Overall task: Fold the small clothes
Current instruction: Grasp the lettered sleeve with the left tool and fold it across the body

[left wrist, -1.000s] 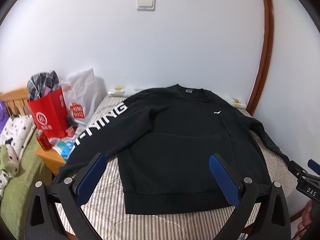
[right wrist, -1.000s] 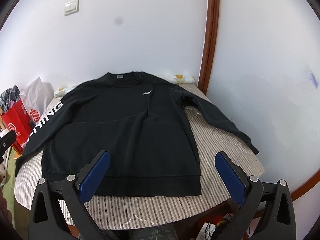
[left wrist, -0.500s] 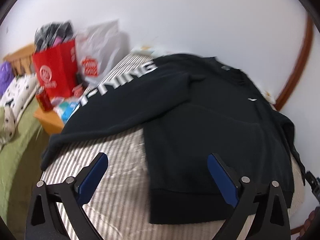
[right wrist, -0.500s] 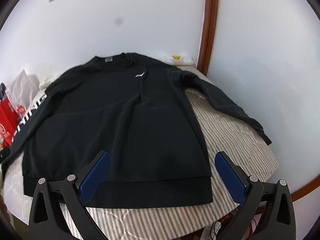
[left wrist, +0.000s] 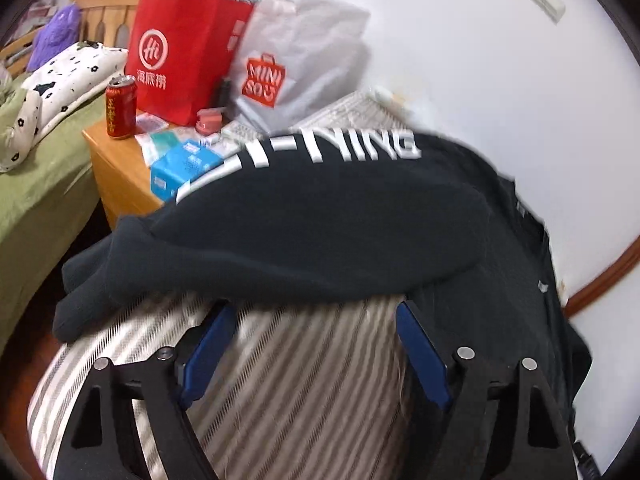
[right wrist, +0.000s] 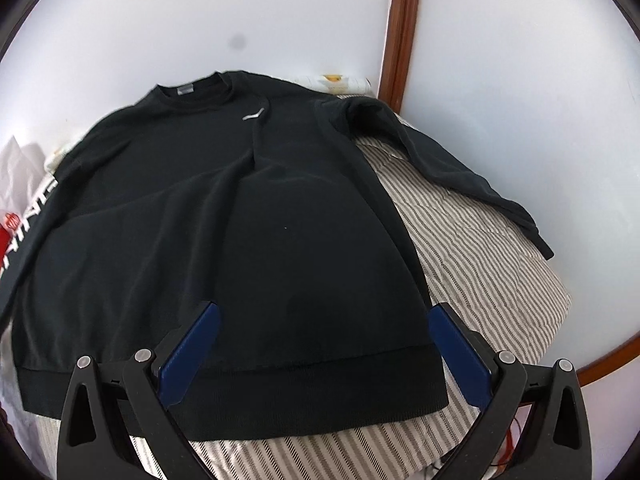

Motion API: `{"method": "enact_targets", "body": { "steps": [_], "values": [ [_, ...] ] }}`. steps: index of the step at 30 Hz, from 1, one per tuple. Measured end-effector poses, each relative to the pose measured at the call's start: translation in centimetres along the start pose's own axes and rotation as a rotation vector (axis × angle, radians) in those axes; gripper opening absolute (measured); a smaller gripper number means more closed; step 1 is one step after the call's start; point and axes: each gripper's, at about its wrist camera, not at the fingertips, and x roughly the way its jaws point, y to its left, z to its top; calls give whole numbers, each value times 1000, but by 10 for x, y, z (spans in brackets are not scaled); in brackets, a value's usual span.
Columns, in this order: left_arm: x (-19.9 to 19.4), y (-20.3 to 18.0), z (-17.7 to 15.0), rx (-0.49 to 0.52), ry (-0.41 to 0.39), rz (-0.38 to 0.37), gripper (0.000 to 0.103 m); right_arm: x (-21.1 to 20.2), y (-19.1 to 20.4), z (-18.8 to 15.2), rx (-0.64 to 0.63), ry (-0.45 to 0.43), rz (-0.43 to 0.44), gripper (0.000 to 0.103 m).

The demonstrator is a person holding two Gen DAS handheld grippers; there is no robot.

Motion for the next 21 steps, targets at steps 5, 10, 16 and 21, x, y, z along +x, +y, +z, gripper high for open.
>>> {"method": "enact_targets", "body": {
  "steps": [5,10,16,21],
  "values": [
    [13,5,16,-37,-48,35,77,12,7,8,-28,23,-16,102],
    [26,-5,28,13,-53,182,27,23,10,18,-42,24,-22,102],
    [13,-38,56,90,-130,226,8,34,1,36,-41,17,2,102],
    [3,-108,78,230,-189,138,7,33,-8,62,-101,-48,-19,102]
  ]
}}
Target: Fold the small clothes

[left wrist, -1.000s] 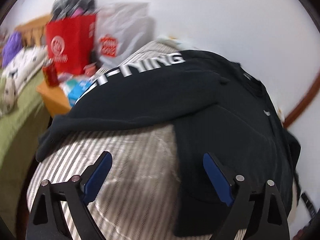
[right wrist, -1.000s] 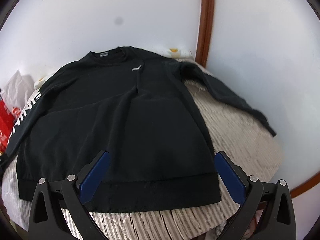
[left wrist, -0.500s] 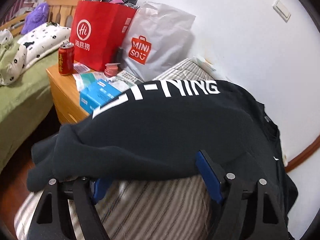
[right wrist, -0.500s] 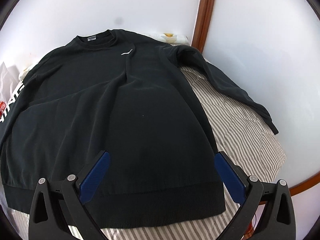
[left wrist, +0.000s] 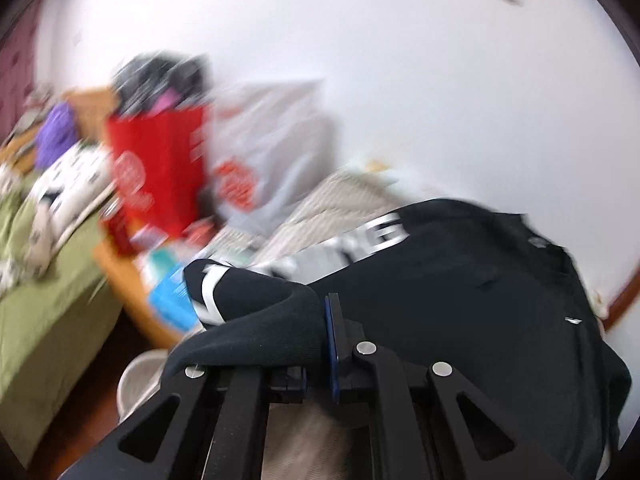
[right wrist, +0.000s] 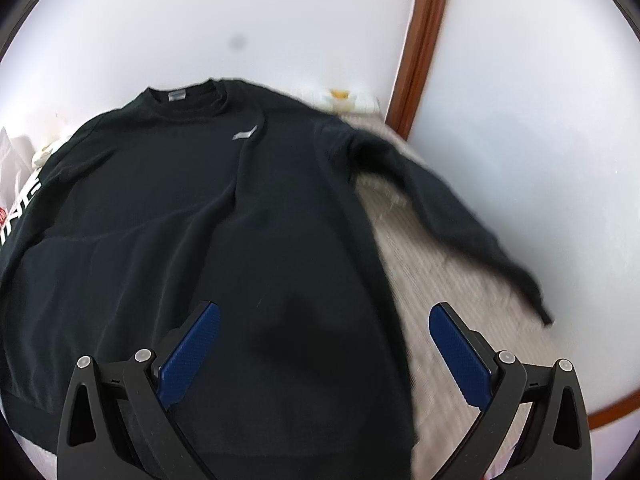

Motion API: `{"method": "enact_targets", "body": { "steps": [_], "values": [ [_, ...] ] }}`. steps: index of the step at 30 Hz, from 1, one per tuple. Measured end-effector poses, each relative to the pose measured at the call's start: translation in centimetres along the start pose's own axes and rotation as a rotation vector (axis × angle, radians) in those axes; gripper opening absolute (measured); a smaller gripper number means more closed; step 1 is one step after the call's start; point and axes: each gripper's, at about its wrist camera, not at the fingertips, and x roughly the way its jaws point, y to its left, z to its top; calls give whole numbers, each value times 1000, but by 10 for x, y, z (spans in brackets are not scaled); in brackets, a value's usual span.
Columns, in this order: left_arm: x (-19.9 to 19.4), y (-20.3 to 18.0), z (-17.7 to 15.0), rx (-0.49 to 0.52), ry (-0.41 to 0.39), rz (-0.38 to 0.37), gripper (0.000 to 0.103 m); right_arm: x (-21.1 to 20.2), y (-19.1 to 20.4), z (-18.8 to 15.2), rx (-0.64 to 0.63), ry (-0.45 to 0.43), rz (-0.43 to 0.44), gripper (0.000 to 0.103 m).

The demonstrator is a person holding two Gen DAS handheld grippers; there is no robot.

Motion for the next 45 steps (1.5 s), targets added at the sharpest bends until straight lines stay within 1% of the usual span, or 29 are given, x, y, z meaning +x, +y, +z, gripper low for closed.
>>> {"method": "enact_targets", "body": {
  "steps": [3,4,5,6,11,13,15,17,21,23,24,25,26,28,29,32,34,38,39,41,43,45],
  "values": [
    [-2,-57,19,111,-33,-70,7,-1,-12,12,-17,-33,-4,102],
    [-2,-72,21,143,-33,-84,7,0,-18,16,-15,-39,-2,102],
    [2,-97,24,195,-29,-107,7,0,-20,17,-12,-41,1,102],
    [4,-111,25,218,-26,-118,7,2,-27,19,-9,-39,10,102],
    [19,-196,13,333,1,-207,7,8,-50,18,19,-20,22,102],
    [28,-223,2,361,30,-234,7,12,-61,16,20,-18,10,102],
    [34,-241,-10,382,66,-256,7,15,-68,12,22,-6,0,102],
    [43,-260,-27,424,111,-274,7,22,-78,7,37,17,1,102],
    [51,-286,-50,478,168,-278,7,35,-90,-2,54,51,-3,102],
    [52,-294,-59,494,186,-257,8,38,-93,-5,52,57,-4,102],
    [53,-294,-58,494,192,-251,13,39,-95,-5,52,54,-6,102],
    [52,-295,-61,492,207,-254,26,40,-96,-4,52,50,-6,102],
    [49,-294,-61,489,216,-264,33,39,-94,-3,53,47,-6,102],
    [39,-290,-63,484,206,-291,60,36,-93,-2,60,38,3,102],
    [30,-287,-64,488,184,-299,64,35,-92,-2,60,35,6,102],
    [3,-270,-64,508,139,-316,66,27,-80,1,47,16,21,102],
    [-5,-255,-61,503,143,-326,69,20,-68,5,31,-2,36,102],
    [-16,-199,-53,453,148,-288,70,3,-34,9,-24,-45,73,102],
    [-16,-188,-52,445,153,-276,70,0,-27,9,-41,-54,83,102],
    [-16,-153,-57,429,174,-214,70,-3,-15,6,-79,-53,87,102],
    [-15,-133,-65,426,190,-177,70,-3,-11,-5,-103,-66,59,101],
    [-15,-109,-78,443,217,-129,70,2,-17,-16,-109,-54,27,101]
  ]
}}
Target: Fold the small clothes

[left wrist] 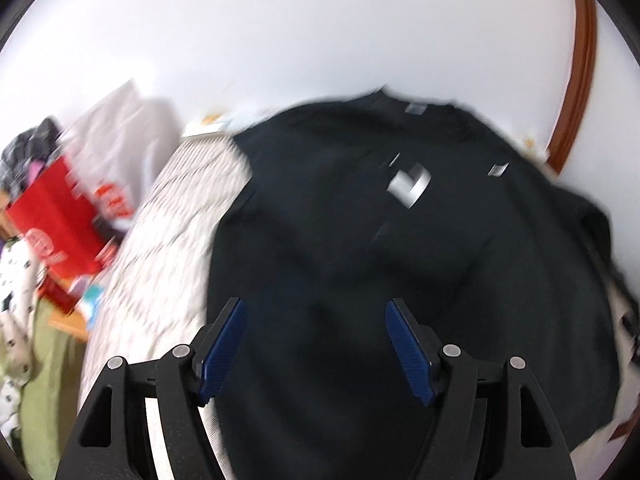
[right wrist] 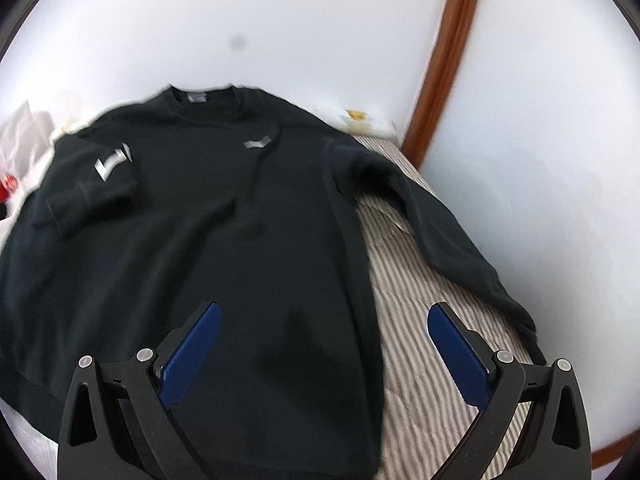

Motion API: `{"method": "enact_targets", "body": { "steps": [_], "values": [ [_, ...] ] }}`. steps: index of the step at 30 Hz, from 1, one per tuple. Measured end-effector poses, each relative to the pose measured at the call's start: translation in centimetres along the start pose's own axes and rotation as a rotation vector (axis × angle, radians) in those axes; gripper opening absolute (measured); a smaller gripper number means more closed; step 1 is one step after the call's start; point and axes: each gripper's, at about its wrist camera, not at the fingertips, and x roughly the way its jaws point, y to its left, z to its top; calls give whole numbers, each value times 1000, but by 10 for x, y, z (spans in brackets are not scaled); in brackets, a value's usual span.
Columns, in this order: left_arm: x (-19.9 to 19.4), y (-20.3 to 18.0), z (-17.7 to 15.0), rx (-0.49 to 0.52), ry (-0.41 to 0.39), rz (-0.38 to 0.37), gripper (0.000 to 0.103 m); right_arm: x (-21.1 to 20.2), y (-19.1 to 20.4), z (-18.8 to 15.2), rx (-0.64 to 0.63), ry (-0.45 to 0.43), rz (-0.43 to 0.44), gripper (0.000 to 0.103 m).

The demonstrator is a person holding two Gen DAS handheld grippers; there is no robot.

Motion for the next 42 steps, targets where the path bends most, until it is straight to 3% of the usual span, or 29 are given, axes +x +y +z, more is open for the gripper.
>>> {"method": "enact_targets", "body": {
  "steps": [4,7,11,18,20,21,22,23,24,25,27,33,42],
  "values": [
    [3,22,-43,-9,42,23,70,15,-32,-32,38,71,-77,99],
    [1,32,-70,-41,63,9,70,22,-57,-57,85,118,-82,95],
    [1,38,-90,-47,54,17,70,27,-78,-84,156,141,-12,89],
    [-9,42,-114,-79,31,-6,69,30,-73,-95,198,123,134,73],
    [-11,45,-117,-98,24,-38,60,33,-70,-96,205,118,151,71],
    [-11,46,-119,-108,20,-42,53,33,-67,-96,208,106,146,65],
    [-11,46,-118,-114,15,-36,38,33,-66,-94,207,101,150,60],
    [-10,46,-118,-113,10,-36,32,32,-63,-93,200,92,163,45],
    [-9,46,-116,-110,6,-46,17,31,-60,-91,183,83,196,22],
    [-8,47,-115,-121,5,-52,10,32,-58,-88,175,81,226,10],
    [-12,53,-114,-160,8,-69,5,30,-59,-85,174,77,240,7],
    [-25,66,-128,-182,7,-102,5,16,-85,-90,206,69,272,5],
    [-43,72,-148,-198,20,-125,5,-1,-77,-95,132,68,242,5]
  ]
}}
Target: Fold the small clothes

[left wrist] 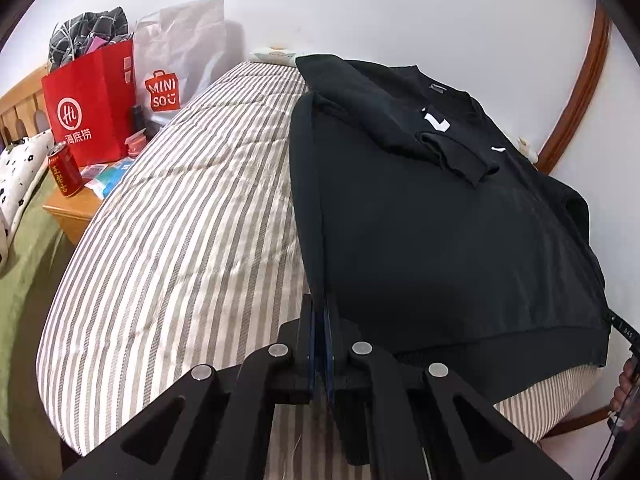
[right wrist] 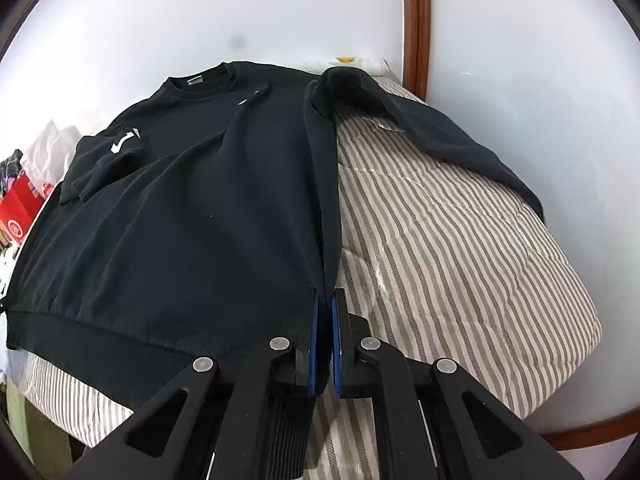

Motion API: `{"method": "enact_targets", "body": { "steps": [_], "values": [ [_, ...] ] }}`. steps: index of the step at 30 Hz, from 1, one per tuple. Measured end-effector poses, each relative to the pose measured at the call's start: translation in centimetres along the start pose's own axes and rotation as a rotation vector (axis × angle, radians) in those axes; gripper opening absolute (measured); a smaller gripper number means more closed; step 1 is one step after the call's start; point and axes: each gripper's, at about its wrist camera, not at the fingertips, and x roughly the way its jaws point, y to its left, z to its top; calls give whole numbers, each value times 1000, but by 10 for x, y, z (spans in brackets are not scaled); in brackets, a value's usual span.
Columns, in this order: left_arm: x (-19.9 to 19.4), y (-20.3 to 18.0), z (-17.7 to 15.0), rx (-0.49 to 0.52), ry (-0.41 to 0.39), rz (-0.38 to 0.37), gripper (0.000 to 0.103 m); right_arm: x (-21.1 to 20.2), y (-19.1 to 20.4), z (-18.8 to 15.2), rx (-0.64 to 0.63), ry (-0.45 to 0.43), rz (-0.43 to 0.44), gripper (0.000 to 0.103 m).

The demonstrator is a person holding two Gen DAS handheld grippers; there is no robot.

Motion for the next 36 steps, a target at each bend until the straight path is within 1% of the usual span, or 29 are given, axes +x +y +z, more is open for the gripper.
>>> {"method": "enact_targets", "body": {
  "steps": [4,5,6,7,8,9,10,11,12,13,16,17,21,23,24,27,29,31,35,36],
  "values": [
    [1,-2,-2,6,12,5,5,5,1,-4,-17,20,-10,6],
    [1,-2,-1,6,17,0,5,9,1,-3,-15,33,-15,7],
    [1,-3,1,4,22,-5,8,11,1,-1,-13,52,-27,11],
    [0,-3,3,5,26,-3,9,11,1,0,-10,56,-39,16],
    [0,-3,4,6,25,-4,11,8,1,4,-2,49,-50,24],
    [-1,-3,7,8,24,7,19,2,3,10,0,20,-76,36],
    [-2,-3,8,12,16,16,28,-2,6,16,-7,2,-93,43],
    [-3,-3,11,18,5,30,33,-6,11,24,-20,-26,-114,55],
    [-3,-3,14,24,-7,43,42,-11,21,35,-43,-64,-129,58],
    [-3,-4,19,29,-23,52,48,-13,27,41,-56,-77,-134,58],
    [1,-4,38,21,-37,60,49,-6,65,72,-125,-94,-86,59],
    [3,-4,44,17,-36,60,49,-3,75,78,-136,-93,-72,59],
    [17,-5,70,22,-28,92,53,20,144,108,-220,-90,38,60],
    [27,-5,80,27,-24,112,54,31,176,116,-258,-84,83,62],
    [32,-4,86,28,-20,119,54,40,199,122,-286,-74,125,64],
    [47,-4,93,27,-6,120,54,60,245,127,-352,-40,208,65],
    [56,-4,95,32,0,125,55,72,271,127,-396,-17,235,65],
    [67,-6,96,53,9,130,58,87,296,128,-436,-9,261,65],
    [82,-10,93,78,27,117,58,115,330,129,-482,21,252,65],
    [83,-10,93,77,21,115,62,120,335,129,-496,22,247,65]
  ]
}}
